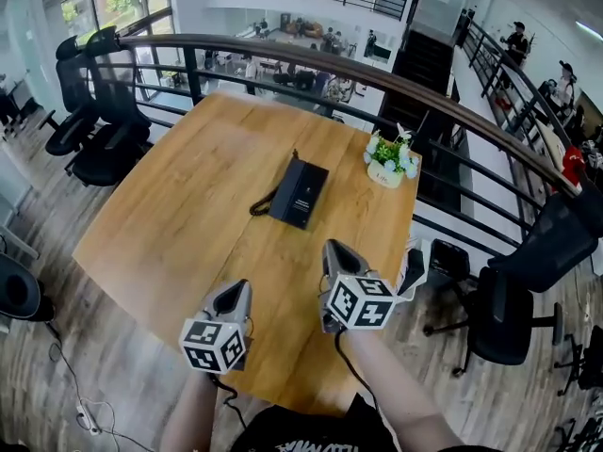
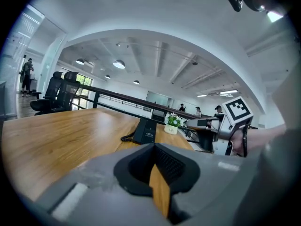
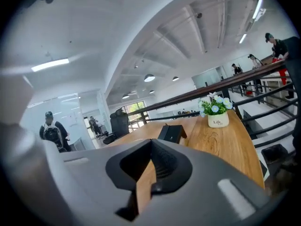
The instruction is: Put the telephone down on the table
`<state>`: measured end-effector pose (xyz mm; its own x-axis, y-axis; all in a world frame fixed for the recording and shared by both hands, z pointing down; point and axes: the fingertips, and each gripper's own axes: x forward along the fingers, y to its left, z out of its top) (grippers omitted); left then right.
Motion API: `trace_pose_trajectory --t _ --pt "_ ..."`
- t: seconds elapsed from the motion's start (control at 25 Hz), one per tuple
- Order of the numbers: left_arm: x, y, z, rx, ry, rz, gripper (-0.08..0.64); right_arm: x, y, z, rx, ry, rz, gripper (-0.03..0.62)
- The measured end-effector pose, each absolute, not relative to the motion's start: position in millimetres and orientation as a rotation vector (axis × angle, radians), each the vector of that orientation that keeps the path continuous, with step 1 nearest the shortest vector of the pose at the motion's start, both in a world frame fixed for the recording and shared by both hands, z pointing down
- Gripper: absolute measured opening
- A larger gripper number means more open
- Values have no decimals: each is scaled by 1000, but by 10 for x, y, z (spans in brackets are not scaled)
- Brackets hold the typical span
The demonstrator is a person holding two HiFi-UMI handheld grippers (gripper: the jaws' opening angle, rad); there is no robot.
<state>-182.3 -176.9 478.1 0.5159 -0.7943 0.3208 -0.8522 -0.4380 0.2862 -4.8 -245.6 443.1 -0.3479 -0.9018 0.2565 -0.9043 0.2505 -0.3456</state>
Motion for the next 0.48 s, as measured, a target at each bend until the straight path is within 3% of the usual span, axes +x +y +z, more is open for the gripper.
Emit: trace_pose_trajectory --t 0.48 --pt "-1555 -820 4838 2238 -1462 226 2 -36 -1646 4500 1522 -2637 721 0"
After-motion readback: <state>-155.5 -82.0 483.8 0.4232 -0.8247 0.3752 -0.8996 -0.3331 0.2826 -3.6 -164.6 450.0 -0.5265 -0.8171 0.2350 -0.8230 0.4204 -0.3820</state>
